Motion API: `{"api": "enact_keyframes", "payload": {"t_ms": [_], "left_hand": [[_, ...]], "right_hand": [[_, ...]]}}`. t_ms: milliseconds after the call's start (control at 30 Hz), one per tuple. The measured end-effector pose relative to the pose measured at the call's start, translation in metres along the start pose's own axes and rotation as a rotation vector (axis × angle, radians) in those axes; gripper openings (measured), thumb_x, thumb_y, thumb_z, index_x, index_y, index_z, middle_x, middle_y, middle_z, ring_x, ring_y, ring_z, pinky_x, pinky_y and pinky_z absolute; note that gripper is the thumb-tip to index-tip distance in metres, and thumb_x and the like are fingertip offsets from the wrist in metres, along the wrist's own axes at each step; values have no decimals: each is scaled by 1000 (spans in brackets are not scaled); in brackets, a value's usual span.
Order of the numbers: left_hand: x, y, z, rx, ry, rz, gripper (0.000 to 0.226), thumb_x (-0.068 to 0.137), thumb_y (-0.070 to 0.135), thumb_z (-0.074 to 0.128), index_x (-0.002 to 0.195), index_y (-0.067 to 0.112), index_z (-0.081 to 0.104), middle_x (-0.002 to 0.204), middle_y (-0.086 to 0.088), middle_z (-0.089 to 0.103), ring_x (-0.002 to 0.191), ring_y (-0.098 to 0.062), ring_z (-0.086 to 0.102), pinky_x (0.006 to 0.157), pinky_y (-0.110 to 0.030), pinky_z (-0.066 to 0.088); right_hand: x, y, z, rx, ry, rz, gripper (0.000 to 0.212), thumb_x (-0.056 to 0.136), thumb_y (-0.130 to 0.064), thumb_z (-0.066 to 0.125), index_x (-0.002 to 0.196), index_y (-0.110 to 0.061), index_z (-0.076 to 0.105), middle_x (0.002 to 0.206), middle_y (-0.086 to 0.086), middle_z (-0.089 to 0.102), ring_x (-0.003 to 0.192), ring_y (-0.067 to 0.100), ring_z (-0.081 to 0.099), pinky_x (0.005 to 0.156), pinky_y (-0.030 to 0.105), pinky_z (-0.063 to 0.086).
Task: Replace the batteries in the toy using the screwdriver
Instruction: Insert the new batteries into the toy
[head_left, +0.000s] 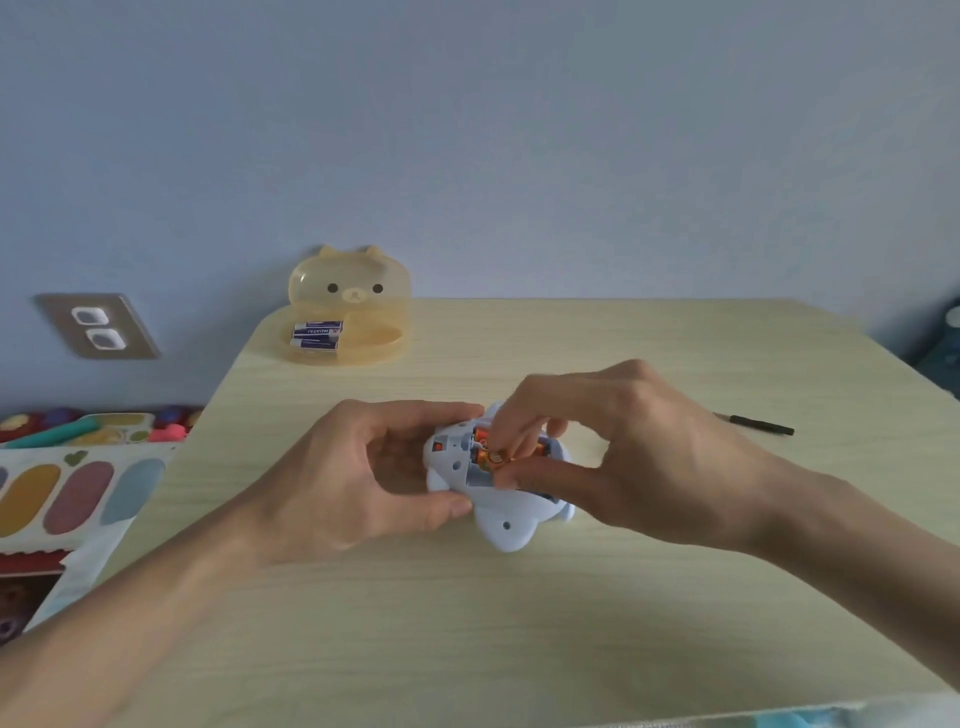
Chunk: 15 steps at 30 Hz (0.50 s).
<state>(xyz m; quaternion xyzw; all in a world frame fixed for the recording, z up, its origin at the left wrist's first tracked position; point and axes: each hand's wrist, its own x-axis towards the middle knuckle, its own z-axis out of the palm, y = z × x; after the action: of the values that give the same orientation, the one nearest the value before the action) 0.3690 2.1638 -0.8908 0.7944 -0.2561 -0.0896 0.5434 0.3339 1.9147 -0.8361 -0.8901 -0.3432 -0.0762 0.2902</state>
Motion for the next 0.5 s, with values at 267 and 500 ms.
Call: {"api": "enact_keyframes", "payload": {"t_ms": [267, 500], "left_hand": [[1, 1, 0, -26, -11, -1, 63, 66, 20, 89, 124, 35, 71, 116, 13, 82, 108, -6, 78, 90, -17, 59], [1, 1, -1, -9, -3, -5, 64, 62, 19, 91, 121, 36, 72, 113, 16, 83, 106, -4, 78, 90, -16, 59]], "right_hand": [[5, 3, 9, -21, -15, -55, 7, 89, -20, 82, 96, -20, 83, 84, -4, 77, 71, 10, 67, 65, 22, 52], [10, 9, 11, 67, -74, 22, 9, 89, -14, 80, 90, -22, 84, 78, -8, 70, 71, 13, 64, 62, 16, 47]]}}
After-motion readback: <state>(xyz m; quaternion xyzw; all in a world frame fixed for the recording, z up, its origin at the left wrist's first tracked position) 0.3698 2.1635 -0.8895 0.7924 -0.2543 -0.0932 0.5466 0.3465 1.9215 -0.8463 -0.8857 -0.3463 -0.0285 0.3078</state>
